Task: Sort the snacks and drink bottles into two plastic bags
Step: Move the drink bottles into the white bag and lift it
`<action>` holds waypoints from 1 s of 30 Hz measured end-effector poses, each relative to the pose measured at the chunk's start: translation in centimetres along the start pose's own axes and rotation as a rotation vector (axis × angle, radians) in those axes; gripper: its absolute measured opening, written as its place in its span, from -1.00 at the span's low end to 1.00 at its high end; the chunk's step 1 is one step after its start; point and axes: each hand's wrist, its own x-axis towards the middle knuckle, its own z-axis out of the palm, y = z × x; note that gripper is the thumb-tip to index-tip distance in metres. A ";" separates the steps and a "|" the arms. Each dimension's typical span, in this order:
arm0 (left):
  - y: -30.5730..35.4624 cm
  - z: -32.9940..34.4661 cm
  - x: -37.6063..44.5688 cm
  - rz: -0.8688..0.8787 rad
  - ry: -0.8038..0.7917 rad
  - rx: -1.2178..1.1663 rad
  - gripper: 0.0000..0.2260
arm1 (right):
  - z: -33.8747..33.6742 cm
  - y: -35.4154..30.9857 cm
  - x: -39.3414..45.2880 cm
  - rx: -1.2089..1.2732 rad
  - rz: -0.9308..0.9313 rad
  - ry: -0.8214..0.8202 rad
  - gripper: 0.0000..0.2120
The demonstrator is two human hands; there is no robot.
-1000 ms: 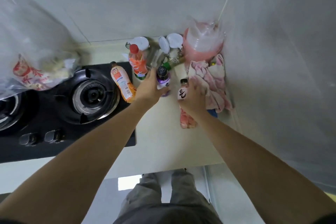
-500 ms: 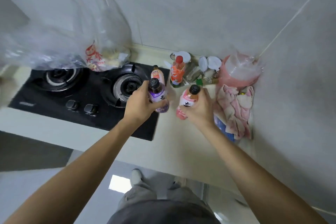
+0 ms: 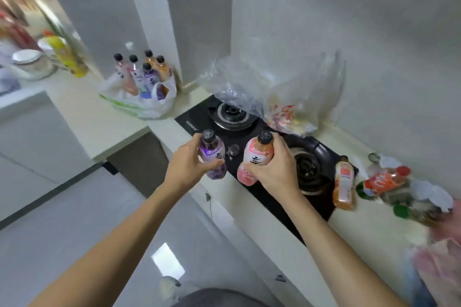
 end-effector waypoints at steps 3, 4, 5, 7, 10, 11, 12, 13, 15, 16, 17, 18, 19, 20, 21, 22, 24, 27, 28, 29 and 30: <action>-6.3 -6.6 0.4 -0.073 0.058 0.013 -0.46 | 7.6 -5.2 1.7 0.012 -0.030 -0.042 -0.32; -8.4 -9.1 0.5 -0.086 0.079 0.018 -0.45 | 10.4 -7.1 2.2 0.017 -0.048 -0.058 -0.31; -10.2 -11.2 0.6 -0.103 0.096 0.025 -0.45 | 12.9 -8.9 2.7 0.019 -0.065 -0.078 -0.31; -13.9 -15.5 0.7 -0.136 0.135 0.048 -0.44 | 17.6 -12.5 3.5 0.036 -0.099 -0.136 -0.32; -18.2 -20.5 1.3 -0.175 0.180 0.053 -0.41 | 23.3 -16.9 4.9 0.057 -0.145 -0.205 -0.31; -19.5 -21.9 1.7 -0.190 0.197 0.051 -0.41 | 25.2 -18.1 5.6 0.062 -0.161 -0.223 -0.29; -20.6 -23.1 2.1 -0.197 0.218 0.053 -0.41 | 26.9 -19.1 6.3 0.066 -0.173 -0.238 -0.29; -21.5 -24.1 2.6 -0.205 0.232 0.058 -0.41 | 28.4 -19.9 6.9 0.066 -0.184 -0.248 -0.29; -23.6 -25.8 4.0 -0.218 0.258 0.049 -0.43 | 31.5 -21.3 8.6 0.061 -0.215 -0.260 -0.27; -24.7 -26.5 4.9 -0.227 0.264 0.043 -0.44 | 33.0 -21.8 9.6 0.067 -0.222 -0.259 -0.24; -25.7 -27.1 6.0 -0.235 0.266 0.039 -0.44 | 34.3 -22.2 10.7 0.075 -0.222 -0.251 -0.22; -26.5 -27.5 7.1 -0.240 0.262 0.035 -0.45 | 35.3 -22.4 11.6 0.084 -0.222 -0.239 -0.21; -27.5 -28.0 8.6 -0.246 0.254 0.035 -0.45 | 36.6 -22.7 12.9 0.092 -0.219 -0.227 -0.21; -28.4 -28.5 10.2 -0.248 0.248 0.034 -0.46 | 37.7 -22.8 14.3 0.096 -0.216 -0.216 -0.21; -29.3 -28.9 12.0 -0.250 0.246 0.034 -0.47 | 38.9 -22.9 15.8 0.096 -0.216 -0.207 -0.21; -30.0 -29.3 13.8 -0.245 0.248 0.035 -0.48 | 39.9 -23.0 17.2 0.096 -0.218 -0.199 -0.21; -31.0 -30.0 17.4 -0.226 0.249 0.033 -0.52 | 41.6 -23.2 20.2 0.100 -0.224 -0.181 -0.24; -32.4 -30.8 23.3 -0.225 0.215 0.017 -0.50 | 43.9 -23.3 24.5 0.086 -0.226 -0.161 -0.31; -32.8 -30.9 24.8 -0.219 0.203 0.016 -0.49 | 44.6 -23.2 25.6 0.077 -0.230 -0.158 -0.35; -33.4 -31.0 26.6 -0.213 0.186 0.014 -0.48 | 45.5 -23.0 26.9 0.067 -0.225 -0.156 -0.37; -33.9 -30.9 28.2 -0.208 0.170 0.014 -0.47 | 46.2 -22.7 27.9 0.062 -0.219 -0.153 -0.37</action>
